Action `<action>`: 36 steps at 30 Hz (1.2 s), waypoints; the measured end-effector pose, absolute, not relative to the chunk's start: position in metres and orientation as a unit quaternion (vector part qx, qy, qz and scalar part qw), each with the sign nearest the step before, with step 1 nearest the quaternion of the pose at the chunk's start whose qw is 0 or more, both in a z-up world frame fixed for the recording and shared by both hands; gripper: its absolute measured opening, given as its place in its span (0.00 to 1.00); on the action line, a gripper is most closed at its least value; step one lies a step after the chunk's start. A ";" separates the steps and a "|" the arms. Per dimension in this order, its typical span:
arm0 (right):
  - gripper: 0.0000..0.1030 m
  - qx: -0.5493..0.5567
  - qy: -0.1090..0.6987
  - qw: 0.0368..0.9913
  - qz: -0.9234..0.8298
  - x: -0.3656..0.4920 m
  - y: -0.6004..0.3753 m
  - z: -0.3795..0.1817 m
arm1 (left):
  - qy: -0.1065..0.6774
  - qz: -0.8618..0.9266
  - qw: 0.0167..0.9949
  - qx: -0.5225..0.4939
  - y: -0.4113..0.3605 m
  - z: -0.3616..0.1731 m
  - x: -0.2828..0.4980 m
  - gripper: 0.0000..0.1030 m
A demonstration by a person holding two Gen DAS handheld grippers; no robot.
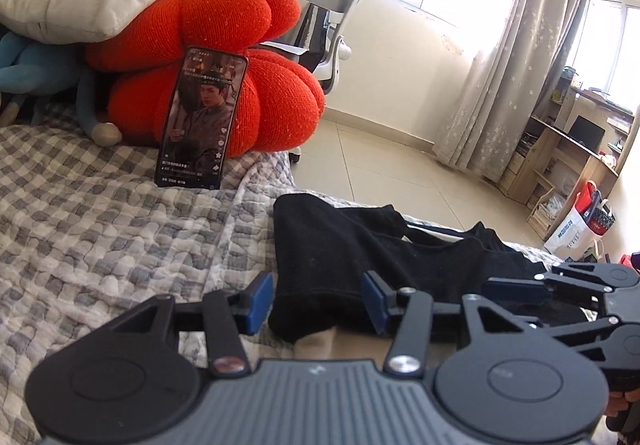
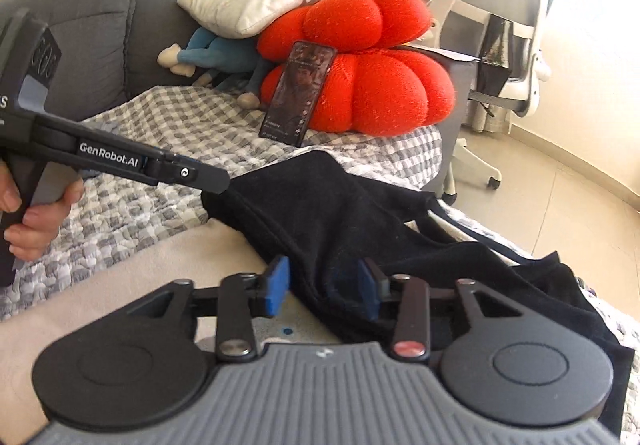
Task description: Fold clothes
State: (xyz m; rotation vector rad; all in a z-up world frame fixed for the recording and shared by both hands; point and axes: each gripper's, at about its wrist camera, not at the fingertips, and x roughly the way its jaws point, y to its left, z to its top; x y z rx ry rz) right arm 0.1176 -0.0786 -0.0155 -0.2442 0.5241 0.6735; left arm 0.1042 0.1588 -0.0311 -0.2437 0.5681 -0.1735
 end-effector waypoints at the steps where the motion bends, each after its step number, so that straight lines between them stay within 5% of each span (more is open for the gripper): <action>1: 0.47 -0.110 0.256 0.907 0.317 0.119 -0.086 -0.012 | 0.279 -0.087 0.949 -0.115 0.157 -0.030 0.107 0.49; 17: 0.47 0.074 0.299 0.941 0.138 0.116 -0.235 -0.015 | 0.262 -0.176 0.949 -0.028 0.131 -0.041 0.120 0.45; 28: 0.46 0.157 0.333 0.918 0.149 0.159 -0.244 -0.041 | 0.264 -0.213 0.941 0.018 0.110 -0.052 0.124 0.45; 32: 0.16 0.137 0.320 0.926 0.145 0.164 -0.238 -0.044 | 0.277 -0.213 0.937 0.020 0.115 -0.061 0.124 0.45; 36: 0.10 0.106 0.293 0.940 0.139 0.152 -0.231 -0.030 | 0.276 -0.218 0.936 0.011 0.119 -0.063 0.122 0.45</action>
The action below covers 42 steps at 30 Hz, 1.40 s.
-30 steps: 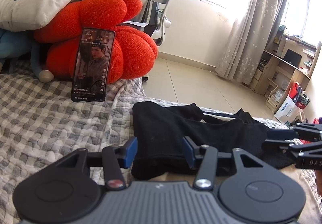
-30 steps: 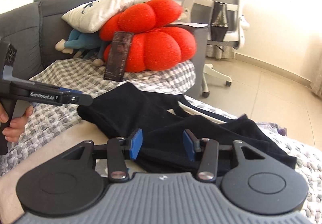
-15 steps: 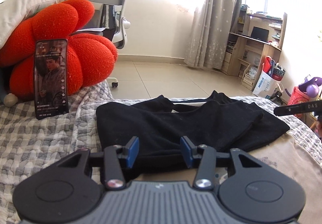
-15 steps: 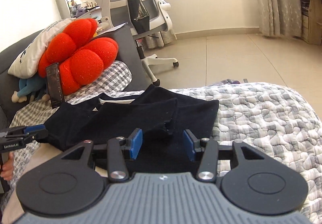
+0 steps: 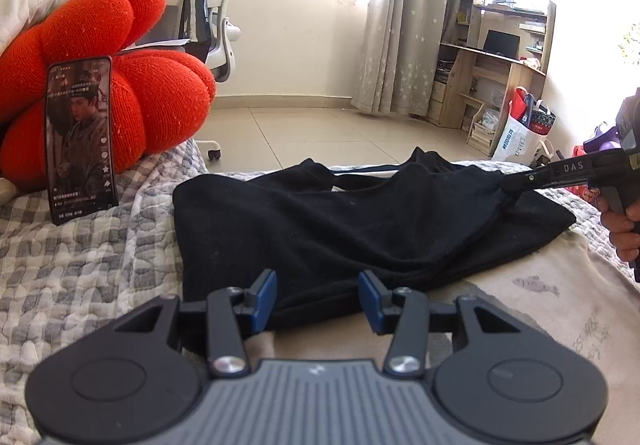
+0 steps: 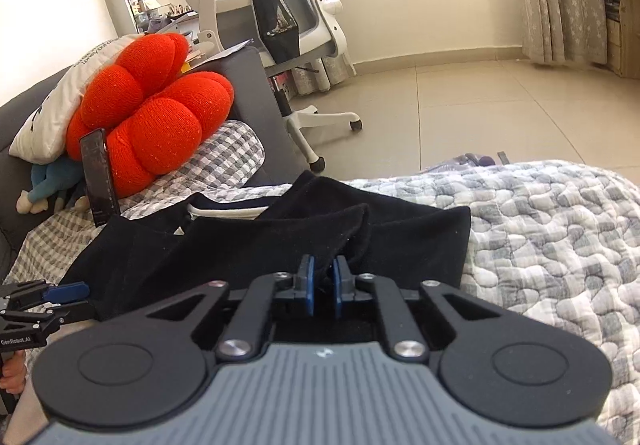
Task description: Fold clothes
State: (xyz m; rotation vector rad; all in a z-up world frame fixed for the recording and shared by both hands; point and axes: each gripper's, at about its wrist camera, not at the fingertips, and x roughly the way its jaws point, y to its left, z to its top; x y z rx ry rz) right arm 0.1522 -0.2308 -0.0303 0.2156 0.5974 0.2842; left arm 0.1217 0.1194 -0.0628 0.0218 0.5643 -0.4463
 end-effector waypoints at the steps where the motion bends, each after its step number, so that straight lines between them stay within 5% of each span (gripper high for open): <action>1: 0.10 0.102 0.282 0.944 0.139 0.146 -0.231 -0.025 | 0.275 -0.220 0.936 0.010 0.120 -0.062 0.121 0.45; 7: 0.10 0.079 0.242 0.958 0.133 0.115 -0.235 -0.003 | 0.271 -0.231 0.934 0.011 0.123 -0.061 0.117 0.45; 14: 0.10 0.062 0.314 0.940 0.117 0.108 -0.240 -0.045 | 0.283 -0.251 0.925 0.026 0.122 -0.062 0.114 0.45; 23: 0.37 0.090 0.296 0.942 0.134 0.101 -0.256 -0.033 | 0.284 -0.278 0.917 0.044 0.123 -0.048 0.104 0.46; 37: 0.37 0.038 0.290 0.949 0.121 0.152 -0.239 -0.052 | 0.260 -0.180 0.948 -0.012 0.149 -0.042 0.150 0.46; 40: 0.22 0.025 0.280 0.951 0.127 0.154 -0.235 -0.054 | 0.244 -0.192 0.950 -0.013 0.148 -0.047 0.147 0.45; 42: 0.14 0.016 0.268 0.955 0.128 0.153 -0.233 -0.051 | 0.230 -0.199 0.952 -0.016 0.148 -0.050 0.145 0.35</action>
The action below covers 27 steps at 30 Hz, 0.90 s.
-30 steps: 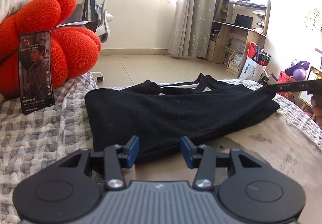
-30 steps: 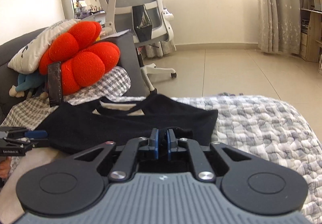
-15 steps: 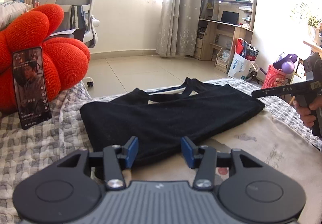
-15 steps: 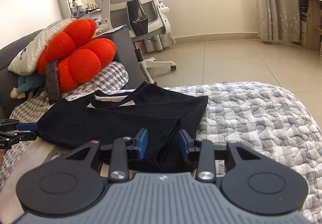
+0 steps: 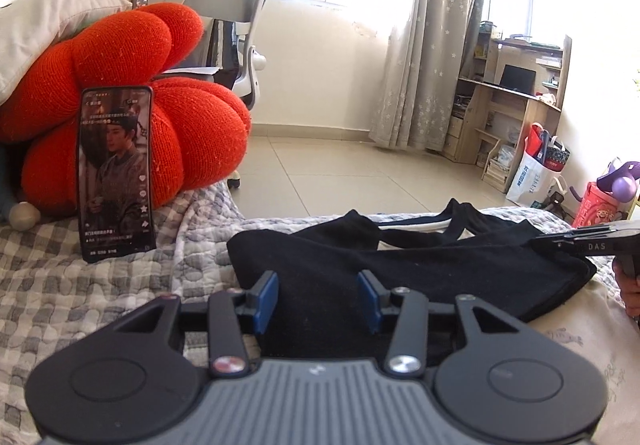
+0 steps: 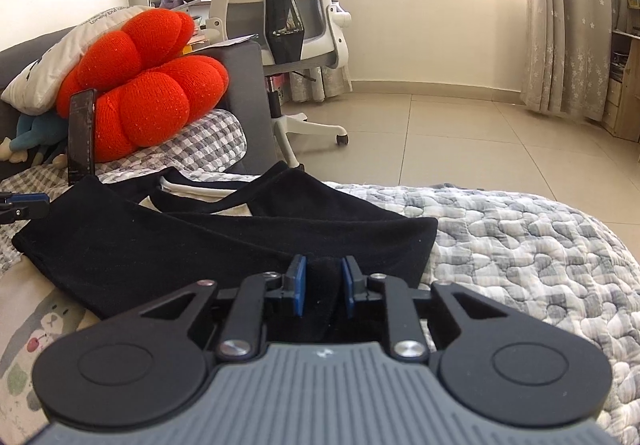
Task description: Fold clothes
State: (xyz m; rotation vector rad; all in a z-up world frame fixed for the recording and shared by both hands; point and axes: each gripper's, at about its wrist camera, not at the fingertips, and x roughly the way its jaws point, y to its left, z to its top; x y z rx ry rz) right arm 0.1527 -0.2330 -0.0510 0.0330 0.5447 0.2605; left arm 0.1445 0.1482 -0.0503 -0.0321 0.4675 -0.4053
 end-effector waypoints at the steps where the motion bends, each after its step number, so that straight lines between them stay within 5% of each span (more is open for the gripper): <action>1: 0.12 0.013 0.261 0.957 0.128 0.151 -0.232 -0.048 | 0.228 -0.204 0.952 -0.018 0.148 -0.052 0.145 0.33; 8: 0.08 -0.014 0.256 0.962 0.099 0.156 -0.226 -0.047 | 0.259 -0.217 0.941 0.005 0.142 -0.062 0.153 0.32; 12: 0.17 -0.020 0.269 0.958 0.093 0.158 -0.224 -0.050 | 0.267 -0.214 0.939 0.024 0.141 -0.062 0.154 0.32; 27: 0.24 -0.066 0.270 0.954 0.113 0.158 -0.200 -0.056 | 0.279 -0.190 0.941 0.014 0.134 -0.075 0.205 0.24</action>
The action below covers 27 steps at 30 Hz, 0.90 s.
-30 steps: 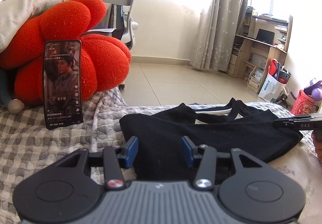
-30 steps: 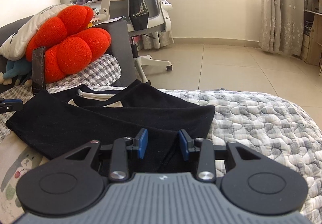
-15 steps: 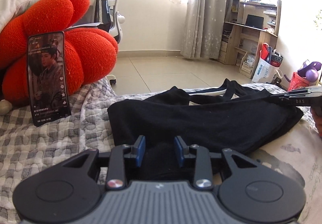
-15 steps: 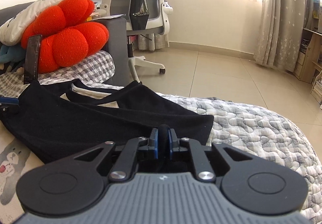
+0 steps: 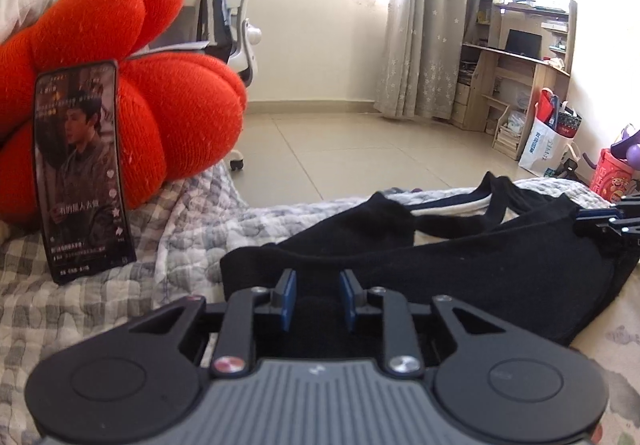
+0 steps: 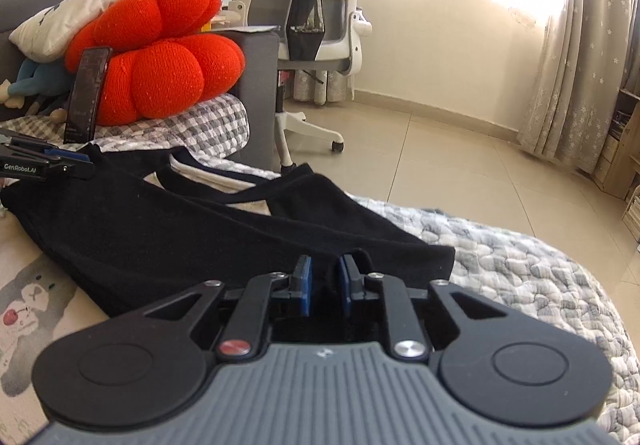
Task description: Fold clothes
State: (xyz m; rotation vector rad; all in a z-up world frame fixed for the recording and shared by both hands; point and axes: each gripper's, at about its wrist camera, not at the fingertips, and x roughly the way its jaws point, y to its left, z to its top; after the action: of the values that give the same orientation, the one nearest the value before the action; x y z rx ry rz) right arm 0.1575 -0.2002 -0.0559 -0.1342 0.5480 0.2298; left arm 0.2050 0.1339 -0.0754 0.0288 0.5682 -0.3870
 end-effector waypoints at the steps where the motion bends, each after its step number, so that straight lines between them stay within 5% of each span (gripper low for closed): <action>1: 0.26 -0.061 0.274 0.953 0.111 0.159 -0.202 -0.057 | 0.280 -0.192 0.941 -0.001 0.139 -0.076 0.206 0.24; 18: 0.29 -0.045 0.287 0.949 0.119 0.118 -0.208 -0.047 | 0.282 -0.194 0.939 -0.024 0.159 -0.067 0.144 0.18; 27: 0.39 -0.009 0.298 0.948 0.114 0.092 -0.218 -0.030 | 0.293 -0.176 0.937 -0.066 0.163 -0.050 0.111 0.19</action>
State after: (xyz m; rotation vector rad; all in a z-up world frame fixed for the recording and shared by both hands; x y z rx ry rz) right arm 0.0917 -0.2184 -0.0299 -0.0184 0.6064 0.2325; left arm 0.1109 0.1634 -0.0504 -0.1352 0.5993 -0.3592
